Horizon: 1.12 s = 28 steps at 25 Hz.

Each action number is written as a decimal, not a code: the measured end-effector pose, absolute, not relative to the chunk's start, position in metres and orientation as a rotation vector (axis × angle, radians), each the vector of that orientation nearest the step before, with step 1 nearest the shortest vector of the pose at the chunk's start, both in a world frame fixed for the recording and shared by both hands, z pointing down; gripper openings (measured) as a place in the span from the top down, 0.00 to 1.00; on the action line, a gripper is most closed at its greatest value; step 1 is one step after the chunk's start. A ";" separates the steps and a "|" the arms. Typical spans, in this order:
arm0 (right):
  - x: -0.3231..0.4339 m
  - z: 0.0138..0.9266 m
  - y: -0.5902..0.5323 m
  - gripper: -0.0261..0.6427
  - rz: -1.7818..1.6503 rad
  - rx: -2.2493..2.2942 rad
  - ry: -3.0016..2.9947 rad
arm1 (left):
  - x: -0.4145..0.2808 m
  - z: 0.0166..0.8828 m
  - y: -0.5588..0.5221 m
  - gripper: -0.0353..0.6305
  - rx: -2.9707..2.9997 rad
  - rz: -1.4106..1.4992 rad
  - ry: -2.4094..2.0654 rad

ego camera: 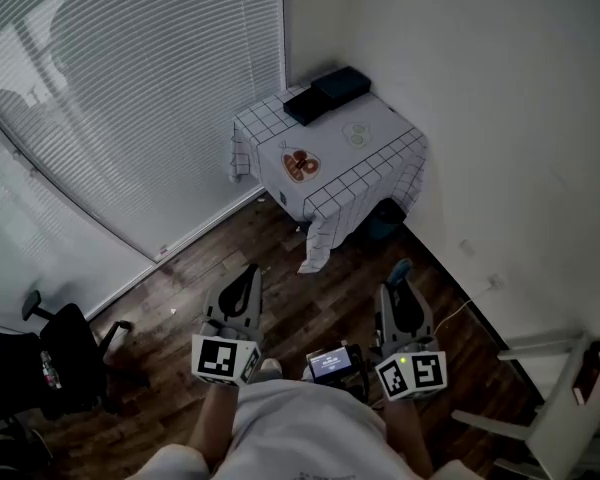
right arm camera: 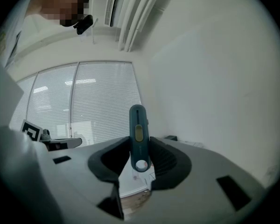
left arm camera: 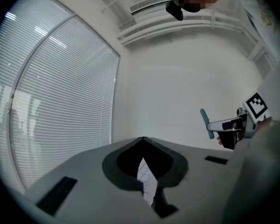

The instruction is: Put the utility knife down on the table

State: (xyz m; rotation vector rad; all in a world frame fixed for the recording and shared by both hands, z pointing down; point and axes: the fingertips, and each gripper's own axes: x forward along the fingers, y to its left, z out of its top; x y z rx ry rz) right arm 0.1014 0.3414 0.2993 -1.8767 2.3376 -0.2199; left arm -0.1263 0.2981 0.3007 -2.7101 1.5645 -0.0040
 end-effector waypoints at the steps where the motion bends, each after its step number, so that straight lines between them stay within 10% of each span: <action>1: 0.104 0.300 0.341 0.75 -0.224 -1.873 2.341 | -0.124 0.302 0.298 0.94 -2.711 -0.008 1.572; 28: 0.135 0.323 0.297 0.76 -0.312 -1.910 2.332 | -0.087 0.321 0.246 0.94 -2.777 -0.017 1.553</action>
